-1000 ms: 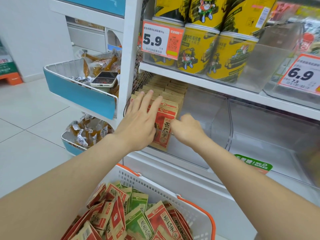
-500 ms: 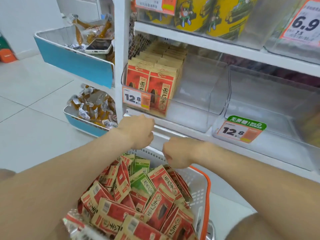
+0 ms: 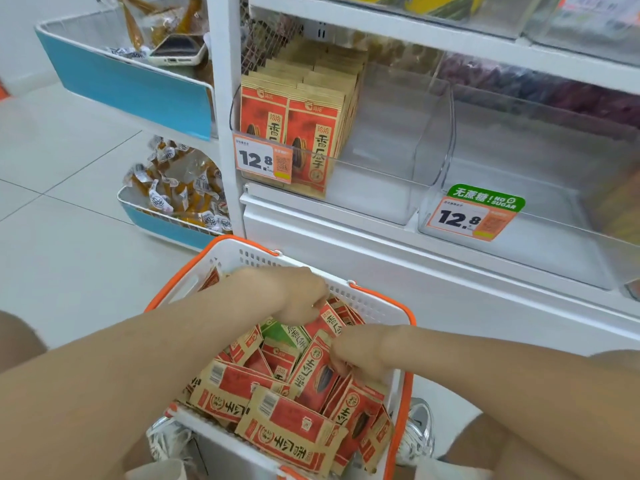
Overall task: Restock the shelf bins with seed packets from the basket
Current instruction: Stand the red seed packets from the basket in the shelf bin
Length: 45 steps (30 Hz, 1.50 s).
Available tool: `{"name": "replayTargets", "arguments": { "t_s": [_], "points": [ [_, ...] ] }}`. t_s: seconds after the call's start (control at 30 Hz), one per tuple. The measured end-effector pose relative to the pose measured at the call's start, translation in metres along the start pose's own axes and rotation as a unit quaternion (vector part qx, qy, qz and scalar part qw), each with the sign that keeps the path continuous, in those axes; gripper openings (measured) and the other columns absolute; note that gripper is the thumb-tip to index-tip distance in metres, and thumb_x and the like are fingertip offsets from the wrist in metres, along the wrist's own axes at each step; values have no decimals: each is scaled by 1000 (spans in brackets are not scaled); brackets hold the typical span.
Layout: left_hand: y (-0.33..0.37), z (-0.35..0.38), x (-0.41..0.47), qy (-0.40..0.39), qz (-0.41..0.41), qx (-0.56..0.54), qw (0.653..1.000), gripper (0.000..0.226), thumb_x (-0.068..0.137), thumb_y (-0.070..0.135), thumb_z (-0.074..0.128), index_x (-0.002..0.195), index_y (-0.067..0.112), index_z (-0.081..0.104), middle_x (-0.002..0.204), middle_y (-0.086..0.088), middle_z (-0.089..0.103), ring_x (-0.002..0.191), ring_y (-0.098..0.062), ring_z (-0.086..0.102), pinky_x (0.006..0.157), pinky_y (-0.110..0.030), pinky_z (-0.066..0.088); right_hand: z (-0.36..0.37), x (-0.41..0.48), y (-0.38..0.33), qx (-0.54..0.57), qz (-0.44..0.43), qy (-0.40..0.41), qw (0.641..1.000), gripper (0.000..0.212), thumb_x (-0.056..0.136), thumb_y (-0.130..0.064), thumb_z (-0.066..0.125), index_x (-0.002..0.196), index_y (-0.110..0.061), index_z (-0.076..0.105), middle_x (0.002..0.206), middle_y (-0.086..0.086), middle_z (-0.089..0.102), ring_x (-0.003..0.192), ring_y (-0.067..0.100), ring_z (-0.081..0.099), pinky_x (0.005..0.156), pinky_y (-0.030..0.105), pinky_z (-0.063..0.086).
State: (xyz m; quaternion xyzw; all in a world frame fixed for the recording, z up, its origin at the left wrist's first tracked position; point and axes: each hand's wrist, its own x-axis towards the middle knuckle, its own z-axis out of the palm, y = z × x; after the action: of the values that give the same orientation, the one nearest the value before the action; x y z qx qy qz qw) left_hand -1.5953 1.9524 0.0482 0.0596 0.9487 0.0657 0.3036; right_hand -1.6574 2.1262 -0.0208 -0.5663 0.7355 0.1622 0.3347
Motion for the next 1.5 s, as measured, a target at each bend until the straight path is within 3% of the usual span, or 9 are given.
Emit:
{"name": "replayTargets", "arguments": {
  "t_s": [0.2,0.33,0.53,0.67,0.8,0.93,1.2,1.3,1.5],
  "points": [
    [4,-10,-1,-35,-1,-1,999,35,108,33,50,142,26,56,135,0,60,111,-20,57,99,-37,50,-27,-16,7,28,11,8,1000,18,89,-5,70,105,-10,77,100,4,76,84,22,61,78,30,50],
    [-8,-19,-1,-34,-21,-27,999,39,105,28,51,144,29,53,138,-2,60,104,-21,58,93,-35,51,-72,-35,19,50,49,125,990,20,86,-5,58,98,-9,73,73,0,63,68,18,55,65,32,45],
    [-12,-60,-7,195,-27,-149,969,40,112,30,34,95,6,61,94,-8,65,90,-27,59,76,-37,43,-131,-75,29,147,76,331,929,23,97,-11,52,114,-21,64,91,-7,67,83,15,57,68,24,42],
    [-8,-86,-16,392,4,-243,887,60,114,43,32,64,14,47,59,-3,52,57,-21,52,59,-36,31,-161,-104,24,263,82,412,869,16,104,-9,43,111,-21,51,92,8,67,69,25,69,52,37,58],
    [-4,-107,-22,560,-25,-197,804,73,110,59,30,54,15,43,49,-1,47,53,-25,50,55,-41,35,-183,-114,8,354,91,508,780,17,103,-17,41,99,-19,57,84,4,65,63,19,63,52,38,54],
    [7,-125,-27,603,-31,-164,780,70,112,55,27,54,18,43,52,-3,49,58,-32,49,62,-47,41,-199,-118,1,348,118,568,736,25,94,-29,54,77,-18,67,55,0,65,45,8,57,47,20,42],
    [4,-148,-21,613,-61,-197,763,75,111,58,24,55,17,54,56,2,58,61,-27,59,63,-43,46,-208,-117,33,245,111,705,656,38,97,-48,67,71,-21,65,55,-11,63,59,12,61,70,33,47],
    [-5,-153,-18,637,-53,-172,750,74,108,61,30,50,20,49,49,4,53,56,-26,56,56,-41,43,-208,-129,46,279,55,664,692,32,94,-48,74,74,-24,67,59,-16,65,57,4,59,63,27,45],
    [-5,-151,-5,667,-70,-50,740,67,104,64,31,66,26,70,52,1,56,57,-29,56,53,-34,27,-208,-143,54,317,-42,529,786,17,89,-29,84,102,-20,78,84,-4,79,81,8,75,83,36,60]
  ]
}}
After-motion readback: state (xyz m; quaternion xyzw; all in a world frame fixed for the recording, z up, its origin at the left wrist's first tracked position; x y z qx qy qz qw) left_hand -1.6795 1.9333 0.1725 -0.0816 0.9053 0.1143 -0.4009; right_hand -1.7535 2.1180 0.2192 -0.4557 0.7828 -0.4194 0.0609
